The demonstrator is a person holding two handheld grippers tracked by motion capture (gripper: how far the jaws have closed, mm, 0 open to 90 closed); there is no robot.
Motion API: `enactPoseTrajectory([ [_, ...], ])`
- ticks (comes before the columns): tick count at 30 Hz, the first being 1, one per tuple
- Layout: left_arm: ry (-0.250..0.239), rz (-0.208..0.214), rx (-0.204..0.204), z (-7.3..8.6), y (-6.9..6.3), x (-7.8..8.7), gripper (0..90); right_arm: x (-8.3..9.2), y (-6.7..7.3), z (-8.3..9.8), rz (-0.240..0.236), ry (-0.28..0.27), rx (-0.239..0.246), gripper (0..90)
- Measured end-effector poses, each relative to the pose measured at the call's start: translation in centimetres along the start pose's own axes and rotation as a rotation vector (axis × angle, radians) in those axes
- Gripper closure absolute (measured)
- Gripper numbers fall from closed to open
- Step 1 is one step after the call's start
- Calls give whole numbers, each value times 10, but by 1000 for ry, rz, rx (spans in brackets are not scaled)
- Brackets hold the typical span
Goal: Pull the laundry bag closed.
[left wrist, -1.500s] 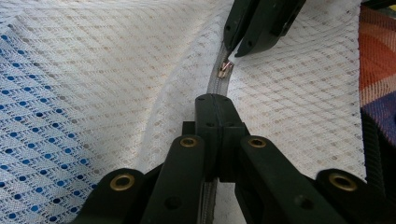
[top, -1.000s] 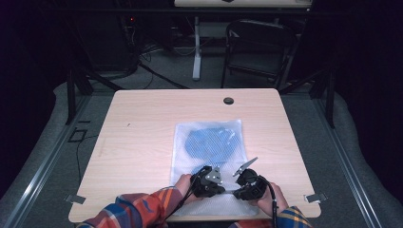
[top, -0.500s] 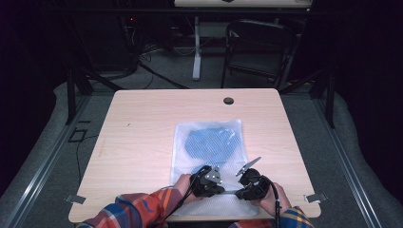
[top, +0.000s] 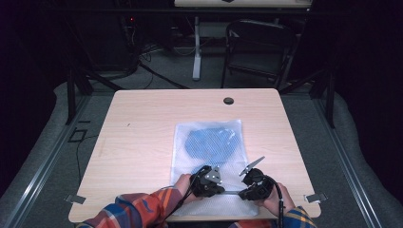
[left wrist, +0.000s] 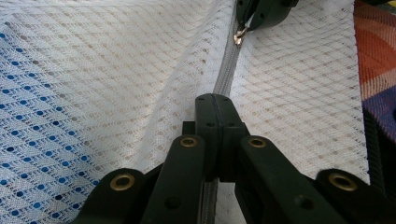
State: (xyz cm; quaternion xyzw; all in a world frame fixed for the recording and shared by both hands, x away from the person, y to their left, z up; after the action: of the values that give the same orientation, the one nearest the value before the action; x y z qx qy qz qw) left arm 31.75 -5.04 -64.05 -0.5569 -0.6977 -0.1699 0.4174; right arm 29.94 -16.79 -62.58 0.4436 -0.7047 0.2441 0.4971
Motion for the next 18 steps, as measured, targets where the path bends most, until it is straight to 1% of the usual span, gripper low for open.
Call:
enactPoseTrajectory([
  [3,0,0,-1,0,0,0,900,1,-1,2,3,3,-2,870],
  [5,0,0,0,0,0,0,900,2,-1,4,-3,1,-12,870],
  [6,7,3,-2,0,0,1,900,2,-2,5,-2,2,-8,870],
  [8,7,4,-1,0,0,1,900,2,-1,5,-11,-1,-21,870],
  [9,-1,-1,1,0,0,0,900,3,-2,5,-5,8,-15,870],
  [10,-3,0,12,0,0,0,900,2,-3,5,0,7,-6,870],
  [12,-2,1,16,0,0,0,900,2,-2,5,4,9,-9,870],
  [13,-4,3,16,-1,0,0,900,1,-2,4,5,-2,-19,870],
  [14,-9,1,13,-2,-1,-2,900,1,-3,5,4,10,-10,870],
  [17,-17,11,1,-6,-7,-7,900,0,-1,3,0,11,-1,870],
  [18,-15,13,-12,-8,-10,-9,900,-1,0,2,4,-1,-13,870],
])
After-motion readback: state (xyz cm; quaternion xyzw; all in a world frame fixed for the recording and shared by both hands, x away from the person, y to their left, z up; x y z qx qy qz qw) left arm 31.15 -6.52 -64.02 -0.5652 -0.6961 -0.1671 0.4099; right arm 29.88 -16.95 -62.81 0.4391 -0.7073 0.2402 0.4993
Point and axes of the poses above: each handheld gripper's, and its own axes: x roughly backward along the jaws, z roughly out of its underside, y roughly to its left, the point moved 9 cm from there along -x, roughly forward along the jaws, and after that the axes turned 15 degrees about x, right-handed, at the moved point
